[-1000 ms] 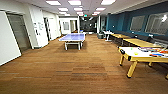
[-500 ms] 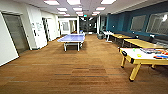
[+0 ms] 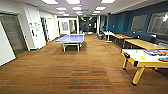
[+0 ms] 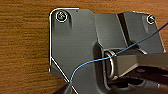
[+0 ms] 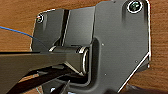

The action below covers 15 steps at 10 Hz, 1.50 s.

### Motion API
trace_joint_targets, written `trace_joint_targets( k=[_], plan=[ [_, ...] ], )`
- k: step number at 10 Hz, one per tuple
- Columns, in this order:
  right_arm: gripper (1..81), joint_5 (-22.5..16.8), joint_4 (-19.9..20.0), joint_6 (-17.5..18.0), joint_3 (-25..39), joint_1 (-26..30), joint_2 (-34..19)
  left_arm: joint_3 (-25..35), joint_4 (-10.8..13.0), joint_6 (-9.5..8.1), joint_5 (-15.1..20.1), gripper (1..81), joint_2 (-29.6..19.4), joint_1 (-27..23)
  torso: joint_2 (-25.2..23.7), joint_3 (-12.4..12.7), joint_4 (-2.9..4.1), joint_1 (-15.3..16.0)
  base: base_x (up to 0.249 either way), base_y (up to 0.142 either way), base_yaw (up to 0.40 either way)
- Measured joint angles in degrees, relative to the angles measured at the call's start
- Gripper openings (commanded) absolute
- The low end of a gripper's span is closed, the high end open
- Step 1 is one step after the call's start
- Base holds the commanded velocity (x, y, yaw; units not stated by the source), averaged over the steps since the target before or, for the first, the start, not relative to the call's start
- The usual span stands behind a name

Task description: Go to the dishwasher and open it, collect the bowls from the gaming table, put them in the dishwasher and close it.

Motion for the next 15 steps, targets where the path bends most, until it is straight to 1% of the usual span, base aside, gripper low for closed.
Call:
trace_joint_targets(
  k=[15],
  plan=[
    [81.1, 0.02, 0.0, 0.0, -0.79, 0.02, 0.77, -0.02, 0.02, 0.02, -0.02, 81.1, 0.26, -0.01, 0.0, 0.0, 0.0, 0.0, 0.275, 0.0, 0.0]
  ],
)
